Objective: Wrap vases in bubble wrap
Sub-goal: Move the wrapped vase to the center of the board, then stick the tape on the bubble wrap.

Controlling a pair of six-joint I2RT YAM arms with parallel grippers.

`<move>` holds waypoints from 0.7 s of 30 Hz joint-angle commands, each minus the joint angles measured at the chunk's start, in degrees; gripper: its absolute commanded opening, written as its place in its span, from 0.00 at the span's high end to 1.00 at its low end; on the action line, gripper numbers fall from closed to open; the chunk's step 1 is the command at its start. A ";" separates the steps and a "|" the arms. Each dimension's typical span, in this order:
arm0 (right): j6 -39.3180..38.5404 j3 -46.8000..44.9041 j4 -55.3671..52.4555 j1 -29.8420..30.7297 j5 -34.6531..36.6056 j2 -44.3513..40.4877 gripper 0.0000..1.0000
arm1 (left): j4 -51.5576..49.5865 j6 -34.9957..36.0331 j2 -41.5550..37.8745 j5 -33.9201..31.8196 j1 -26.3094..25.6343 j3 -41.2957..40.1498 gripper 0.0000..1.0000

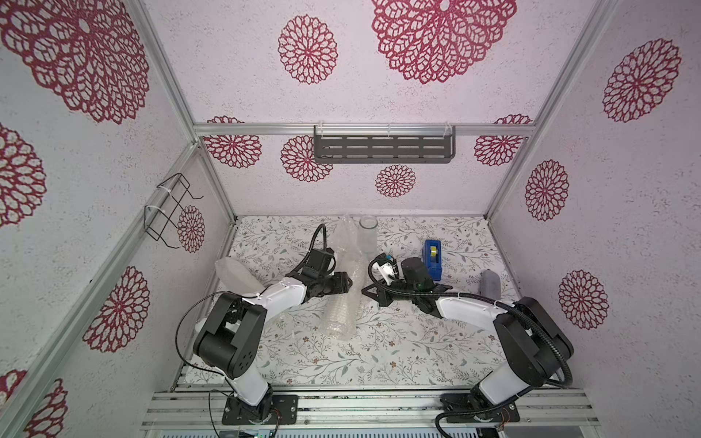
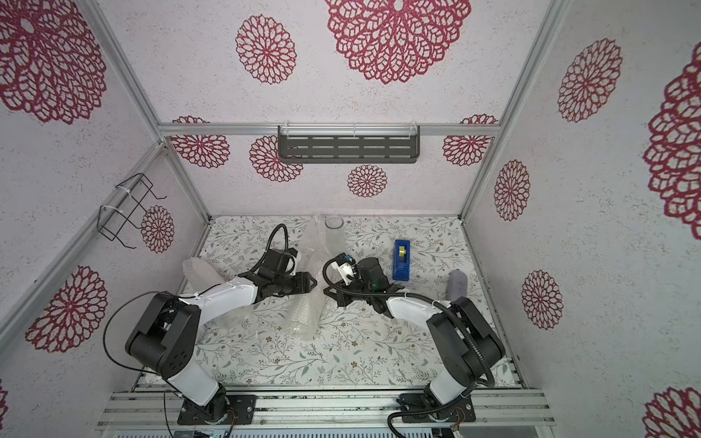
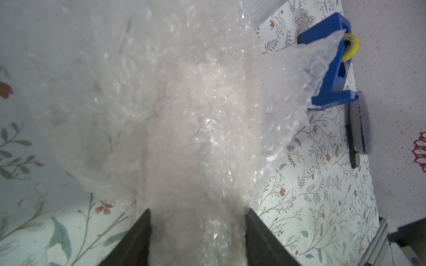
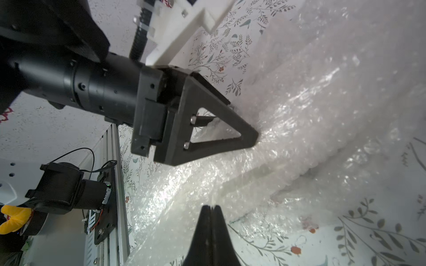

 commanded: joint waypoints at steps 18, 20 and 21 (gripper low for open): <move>0.15 21.64 -6.87 -0.31 0.41 11.81 1.00 | -0.04 -0.01 -1.72 3.11 -3.21 -7.15 0.41; 0.72 23.02 -7.12 -0.32 0.71 12.79 1.00 | 0.29 -0.14 -1.94 2.91 -3.27 -7.64 0.42; 0.81 23.81 -7.41 -0.31 0.58 13.38 1.00 | 0.48 -0.23 -2.02 2.76 -3.21 -7.78 0.42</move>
